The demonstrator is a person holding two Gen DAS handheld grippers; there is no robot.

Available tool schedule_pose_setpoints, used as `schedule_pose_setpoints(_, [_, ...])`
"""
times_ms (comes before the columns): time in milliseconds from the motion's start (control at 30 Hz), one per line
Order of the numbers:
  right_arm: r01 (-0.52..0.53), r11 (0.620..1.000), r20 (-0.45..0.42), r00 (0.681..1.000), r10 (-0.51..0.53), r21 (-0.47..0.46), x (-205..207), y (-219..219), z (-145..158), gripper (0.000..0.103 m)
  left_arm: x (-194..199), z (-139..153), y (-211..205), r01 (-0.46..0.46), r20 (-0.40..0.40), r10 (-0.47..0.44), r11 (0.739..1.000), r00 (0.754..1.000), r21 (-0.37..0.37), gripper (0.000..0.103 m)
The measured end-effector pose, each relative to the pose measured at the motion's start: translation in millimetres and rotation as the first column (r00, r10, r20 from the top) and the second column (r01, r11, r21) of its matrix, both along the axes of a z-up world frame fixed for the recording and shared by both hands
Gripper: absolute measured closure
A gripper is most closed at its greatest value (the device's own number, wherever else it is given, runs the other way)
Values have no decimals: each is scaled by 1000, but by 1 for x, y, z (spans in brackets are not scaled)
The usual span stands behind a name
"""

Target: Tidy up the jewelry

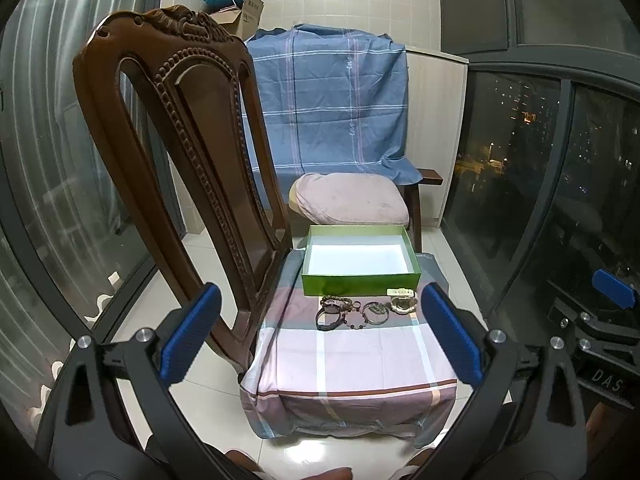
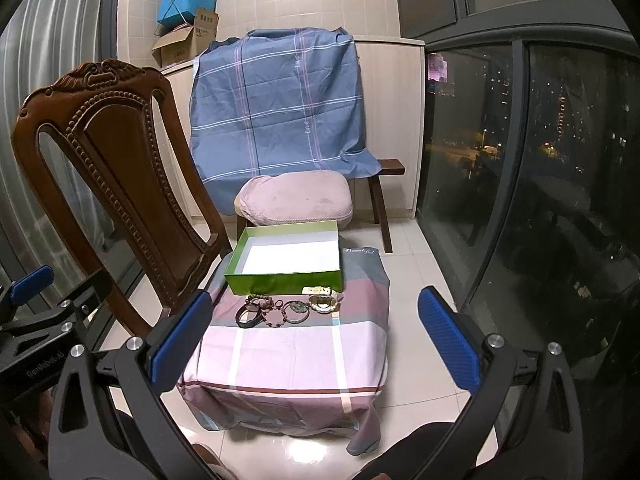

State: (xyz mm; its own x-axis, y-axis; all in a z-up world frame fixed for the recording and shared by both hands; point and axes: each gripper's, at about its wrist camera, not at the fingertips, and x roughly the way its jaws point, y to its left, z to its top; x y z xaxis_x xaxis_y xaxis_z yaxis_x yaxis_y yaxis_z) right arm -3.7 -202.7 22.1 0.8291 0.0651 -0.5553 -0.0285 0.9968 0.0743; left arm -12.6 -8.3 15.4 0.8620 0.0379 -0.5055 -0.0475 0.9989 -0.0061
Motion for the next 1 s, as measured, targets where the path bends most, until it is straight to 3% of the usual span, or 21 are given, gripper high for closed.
schedule_pose_setpoints(1000, [-5,1000,-10,1000,5,-6,1,5,-6,3,8,4,3,7,-22,-7,1000,1000,4,4])
